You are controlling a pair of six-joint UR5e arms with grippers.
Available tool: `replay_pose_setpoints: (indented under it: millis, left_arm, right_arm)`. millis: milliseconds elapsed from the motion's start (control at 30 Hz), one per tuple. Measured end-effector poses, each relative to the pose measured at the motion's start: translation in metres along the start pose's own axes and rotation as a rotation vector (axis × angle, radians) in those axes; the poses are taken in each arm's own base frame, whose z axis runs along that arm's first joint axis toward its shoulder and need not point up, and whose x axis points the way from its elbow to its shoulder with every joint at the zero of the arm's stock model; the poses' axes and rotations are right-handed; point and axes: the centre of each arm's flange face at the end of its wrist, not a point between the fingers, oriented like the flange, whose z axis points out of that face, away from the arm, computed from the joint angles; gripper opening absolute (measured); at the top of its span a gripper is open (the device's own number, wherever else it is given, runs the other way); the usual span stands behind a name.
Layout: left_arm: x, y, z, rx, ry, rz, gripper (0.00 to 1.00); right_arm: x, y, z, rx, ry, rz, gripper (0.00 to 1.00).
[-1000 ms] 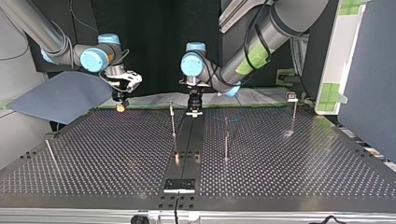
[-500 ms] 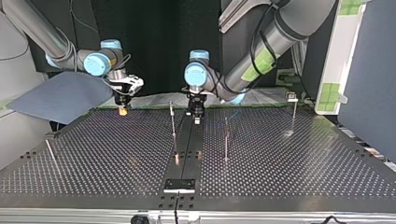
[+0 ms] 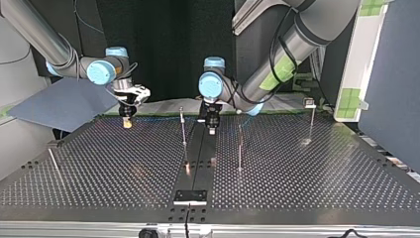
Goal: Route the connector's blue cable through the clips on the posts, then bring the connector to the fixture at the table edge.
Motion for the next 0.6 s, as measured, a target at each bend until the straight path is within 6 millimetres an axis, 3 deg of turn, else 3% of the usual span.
replay_pose_setpoints:
  millis: [600]
  left_arm:
    - [-0.0008, -0.0006, 0.0022, 0.021, -0.005, -0.016, 0.0]
  right_arm:
    - [0.0063, 0.0027, 0.0053, -0.014, 0.018, -0.005, 0.0]
